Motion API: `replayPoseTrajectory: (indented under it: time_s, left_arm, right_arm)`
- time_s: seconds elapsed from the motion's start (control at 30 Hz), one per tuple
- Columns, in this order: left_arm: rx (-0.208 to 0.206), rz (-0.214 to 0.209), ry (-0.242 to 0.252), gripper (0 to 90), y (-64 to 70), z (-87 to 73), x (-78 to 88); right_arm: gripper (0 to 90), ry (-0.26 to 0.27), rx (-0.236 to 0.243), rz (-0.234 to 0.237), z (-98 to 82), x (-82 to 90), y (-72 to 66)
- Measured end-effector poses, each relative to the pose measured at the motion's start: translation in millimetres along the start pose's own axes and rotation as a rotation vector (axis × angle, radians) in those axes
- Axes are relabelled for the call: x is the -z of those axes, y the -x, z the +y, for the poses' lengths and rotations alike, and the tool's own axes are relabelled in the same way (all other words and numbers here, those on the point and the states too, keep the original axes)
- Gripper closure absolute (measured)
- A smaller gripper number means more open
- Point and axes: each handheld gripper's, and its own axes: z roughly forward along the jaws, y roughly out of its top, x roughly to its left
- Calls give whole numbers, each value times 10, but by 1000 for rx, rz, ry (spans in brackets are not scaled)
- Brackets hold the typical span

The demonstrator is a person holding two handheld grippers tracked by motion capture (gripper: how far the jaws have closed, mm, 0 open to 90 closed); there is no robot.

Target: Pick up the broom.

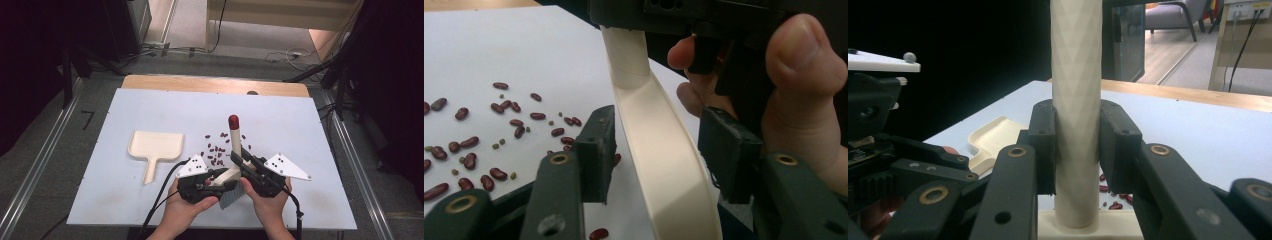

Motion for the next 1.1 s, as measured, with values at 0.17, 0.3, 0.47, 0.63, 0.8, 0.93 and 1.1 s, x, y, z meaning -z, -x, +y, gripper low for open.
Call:
replayPoseTrajectory:
  time_s: [0.17,0.3,0.47,0.63,0.8,0.93,1.1]
  left_arm:
    - [14,21,-3,599,-13,-6,7]
    - [13,54,-4,628,-6,-11,15]
    - [16,74,-2,680,-38,-11,52]
    - [-14,89,-4,682,-67,6,104]
    - [-61,102,-15,683,-136,32,182]
    - [-93,108,-10,683,-194,55,257]
    - [-122,114,-6,682,-281,78,362]
  right_arm:
    - [693,3,8,-4,-14,-14,-47]
    - [693,6,10,-14,-20,-14,-56]
    - [690,15,13,-20,-8,-5,-69]
    - [670,3,9,18,25,-20,-48]
    - [562,1,29,135,126,2,76]
    - [499,-18,69,156,195,25,189]
    - [456,-63,78,177,262,69,386]
